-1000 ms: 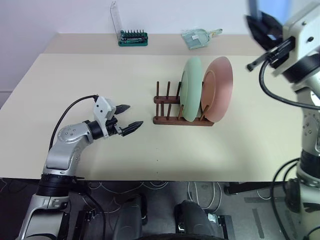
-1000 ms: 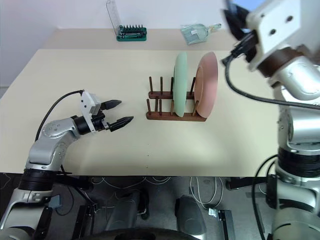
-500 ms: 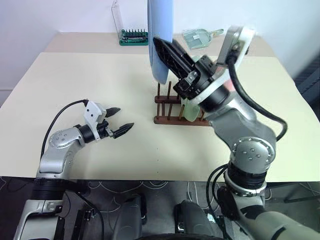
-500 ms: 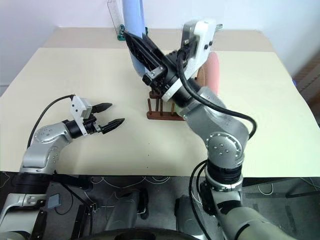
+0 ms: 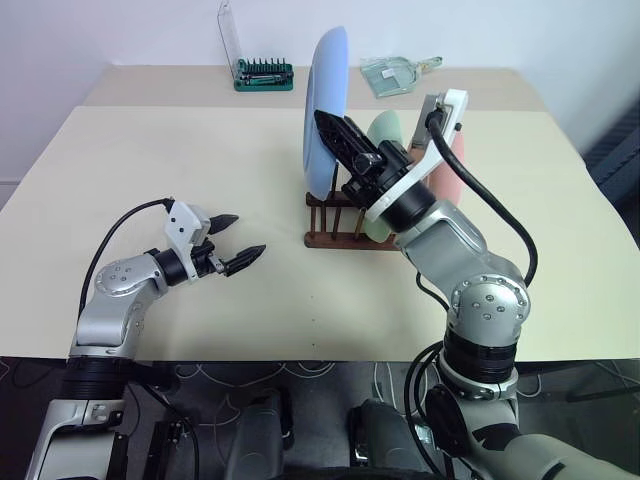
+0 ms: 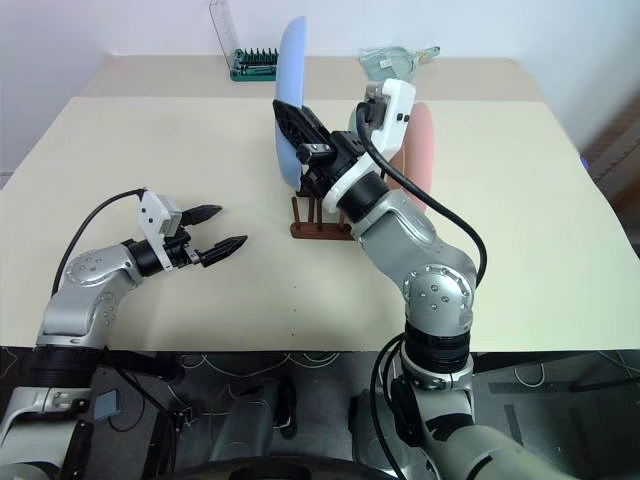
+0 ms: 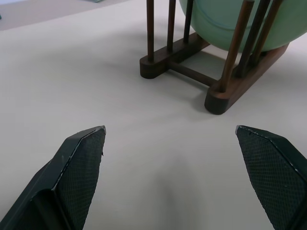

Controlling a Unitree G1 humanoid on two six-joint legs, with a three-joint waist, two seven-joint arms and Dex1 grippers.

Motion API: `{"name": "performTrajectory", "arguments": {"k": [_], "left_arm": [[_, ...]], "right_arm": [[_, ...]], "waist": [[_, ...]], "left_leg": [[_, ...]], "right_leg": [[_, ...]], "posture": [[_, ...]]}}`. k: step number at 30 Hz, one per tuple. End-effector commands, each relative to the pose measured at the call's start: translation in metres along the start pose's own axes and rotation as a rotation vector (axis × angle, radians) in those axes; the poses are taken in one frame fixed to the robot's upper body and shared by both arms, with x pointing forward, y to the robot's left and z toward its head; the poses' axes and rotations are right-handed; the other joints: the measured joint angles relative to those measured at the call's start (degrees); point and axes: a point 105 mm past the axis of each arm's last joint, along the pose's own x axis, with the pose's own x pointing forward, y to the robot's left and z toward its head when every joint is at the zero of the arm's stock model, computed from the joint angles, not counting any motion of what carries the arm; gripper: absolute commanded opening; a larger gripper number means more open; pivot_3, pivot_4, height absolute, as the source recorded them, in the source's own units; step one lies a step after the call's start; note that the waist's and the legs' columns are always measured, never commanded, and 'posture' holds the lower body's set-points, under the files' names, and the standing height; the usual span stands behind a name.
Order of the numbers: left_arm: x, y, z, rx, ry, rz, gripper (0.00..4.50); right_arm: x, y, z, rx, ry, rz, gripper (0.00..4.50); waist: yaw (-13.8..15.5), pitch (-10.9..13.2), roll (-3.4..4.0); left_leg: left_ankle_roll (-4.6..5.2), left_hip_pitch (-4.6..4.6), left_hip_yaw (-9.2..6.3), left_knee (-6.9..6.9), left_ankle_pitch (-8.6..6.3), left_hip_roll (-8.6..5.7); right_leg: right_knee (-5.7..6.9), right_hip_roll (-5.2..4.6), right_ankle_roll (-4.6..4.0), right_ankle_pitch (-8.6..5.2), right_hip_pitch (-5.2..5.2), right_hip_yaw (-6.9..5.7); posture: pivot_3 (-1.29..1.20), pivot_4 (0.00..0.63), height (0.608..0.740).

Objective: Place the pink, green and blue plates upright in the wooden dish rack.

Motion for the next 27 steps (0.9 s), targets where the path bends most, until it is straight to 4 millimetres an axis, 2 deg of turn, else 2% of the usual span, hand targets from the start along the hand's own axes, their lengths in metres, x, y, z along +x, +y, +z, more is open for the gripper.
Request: {"name": "performTrajectory", "arguments": {"k": [1, 15, 18, 21, 27], "left_arm": [[-0.003, 0.003, 0.012, 0.038, -0.03, 0.011, 4.5], [-0.001, -0.004, 0.016, 0.032, -0.045, -0.017, 4.5], [0.0, -0.007, 0.023, 0.03, -0.073, -0.031, 4.5], [0.0, -0.009, 0.027, 0.029, -0.09, -0.04, 4.5], [0.001, -0.01, 0.028, 0.029, -0.091, -0.043, 4.5]], "right_arm": [[0.0, -0.002, 0.006, 0.015, -0.023, -0.013, 0.04], [-0.003, -0.018, -0.002, 0.046, 0.014, -0.101, 0.04], [-0.003, -0.019, -0.002, 0.048, 0.016, -0.107, 0.04], [-0.003, -0.02, -0.002, 0.049, 0.018, -0.112, 1.08], [-0.004, -0.021, -0.002, 0.051, 0.019, -0.116, 3.96]], "waist": [[0.02, 0.0, 0.0], [0.01, 0.0, 0.0], [0.02, 0.0, 0.0], [0.03, 0.0, 0.0], [0.01, 0.0, 0.0]], "left_leg": [[0.0, 0.0, 0.0, 0.0, 0.0, 0.0], [0.0, -0.03, 0.0, 0.0, 0.0, 0.0], [0.01, -0.03, 0.0, -0.01, -0.01, 0.0], [0.0, -0.05, 0.0, -0.01, 0.0, 0.0], [0.01, -0.05, 0.0, -0.01, -0.01, 0.0]], "right_leg": [[0.0, 0.0, 0.0, 0.0, 0.0, 0.0], [0.0, -0.01, 0.0, 0.0, -0.02, 0.01], [0.0, -0.01, 0.0, 0.0, -0.03, 0.01], [-0.01, -0.02, 0.0, 0.0, -0.03, 0.01], [-0.01, -0.01, 0.0, 0.0, -0.04, 0.01]], "posture": [[0.0, 0.15, 0.732], [0.0, 0.15, 0.732], [0.0, 0.15, 0.732], [0.0, 0.15, 0.732], [0.0, 0.15, 0.732]]}}
